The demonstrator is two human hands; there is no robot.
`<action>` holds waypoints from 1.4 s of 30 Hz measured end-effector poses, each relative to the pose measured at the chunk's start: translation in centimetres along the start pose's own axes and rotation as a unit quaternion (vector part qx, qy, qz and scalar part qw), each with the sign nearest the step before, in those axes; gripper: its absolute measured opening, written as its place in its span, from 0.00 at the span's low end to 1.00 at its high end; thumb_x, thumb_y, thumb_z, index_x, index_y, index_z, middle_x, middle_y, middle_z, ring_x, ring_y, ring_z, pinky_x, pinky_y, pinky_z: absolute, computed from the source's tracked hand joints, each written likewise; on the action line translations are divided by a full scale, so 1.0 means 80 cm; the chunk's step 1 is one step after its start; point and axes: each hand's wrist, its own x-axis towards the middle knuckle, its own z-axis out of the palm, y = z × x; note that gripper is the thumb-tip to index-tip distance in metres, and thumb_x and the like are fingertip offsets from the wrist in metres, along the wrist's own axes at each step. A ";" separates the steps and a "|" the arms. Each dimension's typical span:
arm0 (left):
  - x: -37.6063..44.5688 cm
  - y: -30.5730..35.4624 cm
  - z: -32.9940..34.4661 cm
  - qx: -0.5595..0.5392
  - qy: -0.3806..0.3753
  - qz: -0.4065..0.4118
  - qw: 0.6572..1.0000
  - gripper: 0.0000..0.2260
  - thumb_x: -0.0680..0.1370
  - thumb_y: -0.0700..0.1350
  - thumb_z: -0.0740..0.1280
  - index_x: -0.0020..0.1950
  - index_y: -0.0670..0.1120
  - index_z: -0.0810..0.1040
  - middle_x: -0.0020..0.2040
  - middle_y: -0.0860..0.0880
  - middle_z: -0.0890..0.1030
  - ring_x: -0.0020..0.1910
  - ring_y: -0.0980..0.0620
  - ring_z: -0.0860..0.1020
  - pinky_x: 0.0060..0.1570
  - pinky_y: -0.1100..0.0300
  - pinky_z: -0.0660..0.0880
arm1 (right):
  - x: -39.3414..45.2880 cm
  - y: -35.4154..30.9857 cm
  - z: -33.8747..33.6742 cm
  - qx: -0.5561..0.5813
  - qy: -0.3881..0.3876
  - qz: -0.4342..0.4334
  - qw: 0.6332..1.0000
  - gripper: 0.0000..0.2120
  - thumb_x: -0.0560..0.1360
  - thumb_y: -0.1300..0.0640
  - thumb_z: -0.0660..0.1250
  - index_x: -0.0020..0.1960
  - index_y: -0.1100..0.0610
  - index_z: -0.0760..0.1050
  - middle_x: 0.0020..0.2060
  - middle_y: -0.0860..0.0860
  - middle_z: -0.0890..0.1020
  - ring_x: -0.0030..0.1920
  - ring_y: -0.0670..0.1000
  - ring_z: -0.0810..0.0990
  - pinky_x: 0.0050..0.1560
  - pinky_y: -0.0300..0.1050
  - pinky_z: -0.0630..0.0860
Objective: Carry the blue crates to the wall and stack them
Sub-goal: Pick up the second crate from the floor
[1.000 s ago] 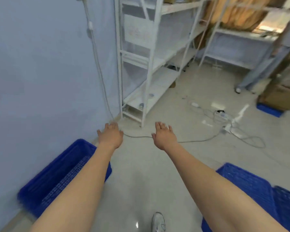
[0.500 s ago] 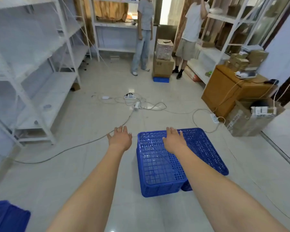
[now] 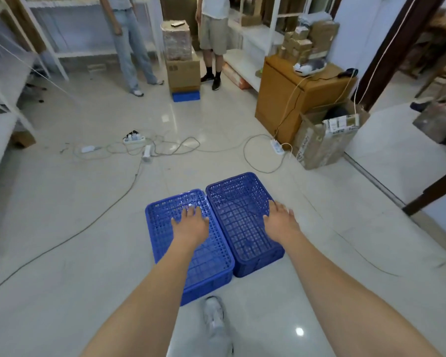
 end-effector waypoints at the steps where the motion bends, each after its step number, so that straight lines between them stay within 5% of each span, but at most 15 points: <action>1: 0.024 0.014 0.004 0.002 -0.010 0.005 1.000 0.27 0.85 0.55 0.47 0.82 0.45 0.49 0.82 0.48 0.49 0.81 0.45 0.47 0.74 0.33 0.49 | 0.019 0.011 -0.002 -0.005 -0.003 0.003 1.000 0.29 0.83 0.50 0.50 0.80 0.61 0.47 0.79 0.57 0.54 0.79 0.56 0.53 0.78 0.55 0.48; 16: 0.296 0.134 0.026 -0.039 -0.083 -0.019 0.996 0.27 0.85 0.55 0.45 0.82 0.46 0.46 0.82 0.48 0.47 0.81 0.44 0.45 0.75 0.35 0.47 | 0.298 0.100 -0.015 -0.048 -0.092 0.015 0.995 0.30 0.83 0.49 0.51 0.80 0.60 0.47 0.79 0.58 0.52 0.79 0.56 0.52 0.79 0.54 0.46; 25: 0.415 0.203 0.083 -0.066 -0.104 -0.118 0.985 0.27 0.85 0.55 0.45 0.82 0.47 0.44 0.82 0.48 0.46 0.81 0.45 0.45 0.76 0.36 0.48 | 0.487 0.178 0.024 -0.067 -0.164 -0.053 0.983 0.30 0.84 0.50 0.50 0.80 0.61 0.46 0.80 0.58 0.51 0.79 0.57 0.51 0.79 0.54 0.46; 35: 0.596 0.232 0.312 -0.104 -0.141 -0.208 0.962 0.29 0.84 0.57 0.50 0.82 0.50 0.43 0.82 0.49 0.41 0.81 0.46 0.43 0.77 0.39 0.49 | 0.688 0.278 0.207 -0.021 -0.236 -0.011 0.971 0.31 0.84 0.48 0.52 0.80 0.60 0.45 0.80 0.57 0.51 0.79 0.58 0.53 0.78 0.53 0.51; 42: 0.691 0.229 0.508 -0.080 -0.154 -0.204 0.963 0.39 0.80 0.67 0.51 0.78 0.55 0.30 0.77 0.50 0.27 0.79 0.43 0.33 0.74 0.31 0.44 | 0.774 0.335 0.394 0.079 -0.271 0.101 0.954 0.34 0.82 0.44 0.57 0.79 0.63 0.51 0.73 0.62 0.67 0.70 0.62 0.70 0.66 0.52 0.70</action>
